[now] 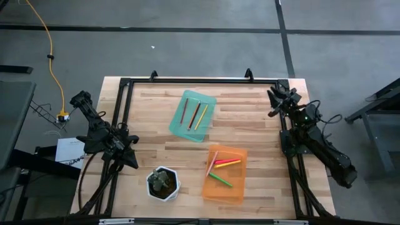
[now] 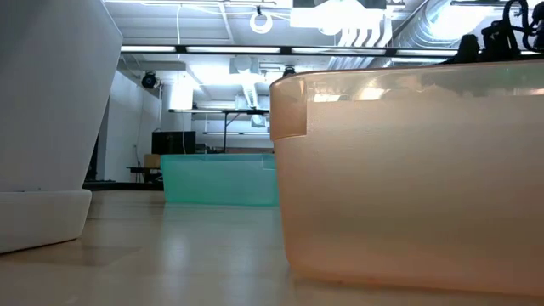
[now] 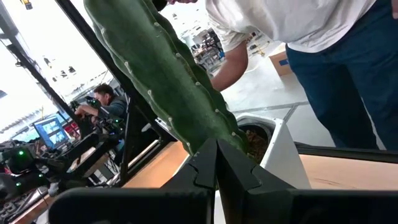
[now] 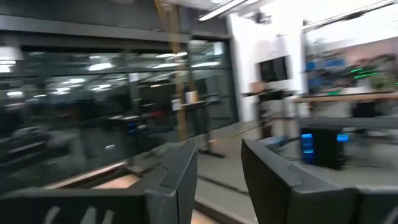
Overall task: Sort pens & pencils
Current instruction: Return to Home Position
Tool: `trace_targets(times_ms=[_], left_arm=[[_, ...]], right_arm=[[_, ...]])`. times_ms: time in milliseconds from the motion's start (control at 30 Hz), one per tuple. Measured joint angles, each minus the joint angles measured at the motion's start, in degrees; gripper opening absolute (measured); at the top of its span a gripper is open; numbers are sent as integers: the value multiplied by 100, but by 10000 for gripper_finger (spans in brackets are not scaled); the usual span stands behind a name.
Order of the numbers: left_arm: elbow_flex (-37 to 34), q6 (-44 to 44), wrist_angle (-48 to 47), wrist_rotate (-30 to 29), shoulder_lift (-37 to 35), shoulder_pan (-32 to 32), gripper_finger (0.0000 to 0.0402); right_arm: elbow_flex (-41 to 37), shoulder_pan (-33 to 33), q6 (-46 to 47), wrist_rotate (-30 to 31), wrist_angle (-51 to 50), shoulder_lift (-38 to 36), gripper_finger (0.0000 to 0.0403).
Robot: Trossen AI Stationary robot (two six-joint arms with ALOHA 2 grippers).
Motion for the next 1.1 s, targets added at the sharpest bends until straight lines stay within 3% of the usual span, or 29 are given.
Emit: trace_targets(times_ms=[167, 567, 1100], left_arm=[[0, 0, 0, 0, 0, -1, 1], [0, 0, 0, 0, 0, -1, 1], [0, -1, 0, 0, 0, -1, 1]], right_arm=[[0, 645, 264, -361, -78, 0, 117], [-2, 2615, 519, -607, -660, 2, 117], [-7, 5460, 658, -601, -644, 2, 117]])
